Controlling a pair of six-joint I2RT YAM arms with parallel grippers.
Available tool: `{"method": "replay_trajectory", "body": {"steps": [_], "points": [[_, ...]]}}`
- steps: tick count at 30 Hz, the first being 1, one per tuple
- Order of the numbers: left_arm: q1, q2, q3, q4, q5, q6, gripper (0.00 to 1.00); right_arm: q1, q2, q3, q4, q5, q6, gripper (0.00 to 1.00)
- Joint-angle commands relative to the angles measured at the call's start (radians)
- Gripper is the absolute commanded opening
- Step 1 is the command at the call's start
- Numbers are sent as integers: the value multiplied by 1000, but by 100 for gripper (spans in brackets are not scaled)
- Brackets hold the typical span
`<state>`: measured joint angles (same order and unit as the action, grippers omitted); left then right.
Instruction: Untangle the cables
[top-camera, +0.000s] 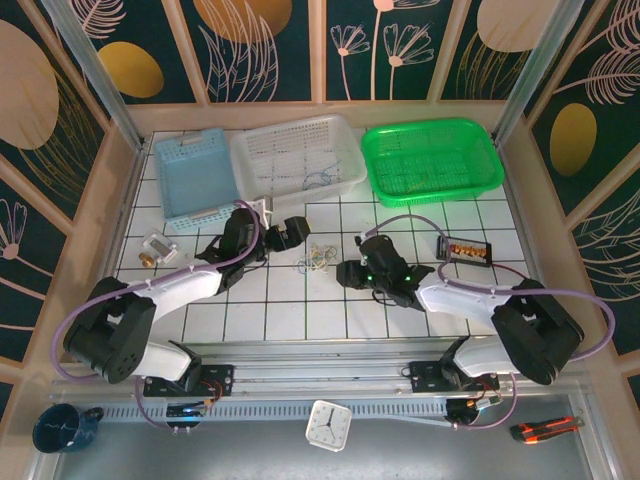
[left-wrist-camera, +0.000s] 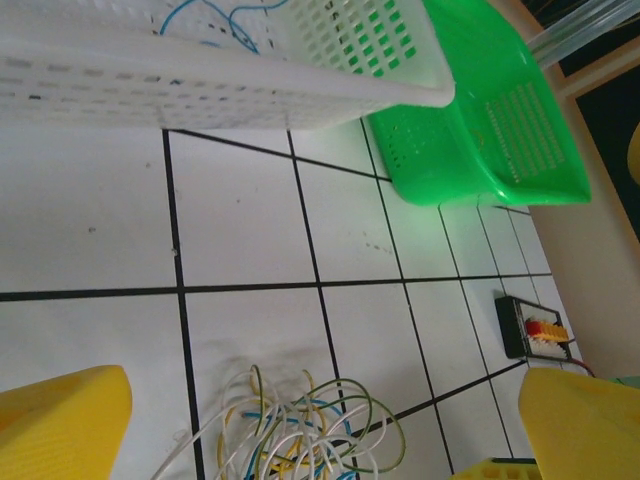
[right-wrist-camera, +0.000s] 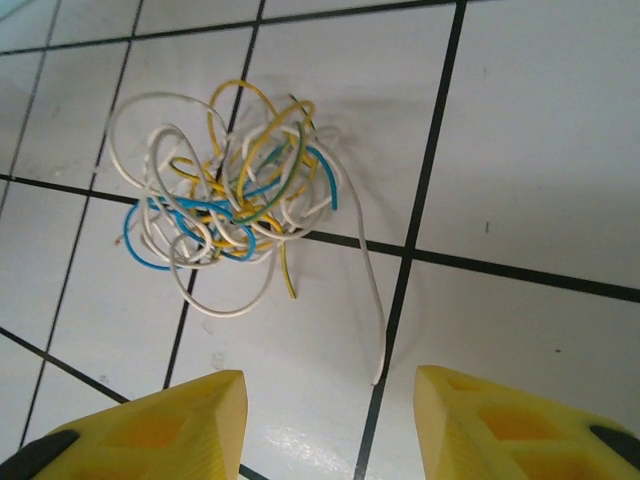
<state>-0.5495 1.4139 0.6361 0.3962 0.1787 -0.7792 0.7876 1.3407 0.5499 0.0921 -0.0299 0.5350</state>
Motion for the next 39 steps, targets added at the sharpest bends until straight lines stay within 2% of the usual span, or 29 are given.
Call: {"method": "replay_trajectory", "body": {"steps": [1,21,24,28,29,39], "points": [[5,14,33,2,33,1,99,12,37,9,-2,59,18,47],[5,35,42,20,47,7,99,20,192,72,32,51,3,33],[6,36,48,21,52,12,99,20,199,77,31,51,1,25],[5,33,53,16,56,32,99,19,177,97,11,51,-14,3],[6,31,51,14,58,40,99,18,167,103,2,51,-19,0],[5,-3,16,33,60,100,99,-18,-31,234,-118,51,-85,0]]}}
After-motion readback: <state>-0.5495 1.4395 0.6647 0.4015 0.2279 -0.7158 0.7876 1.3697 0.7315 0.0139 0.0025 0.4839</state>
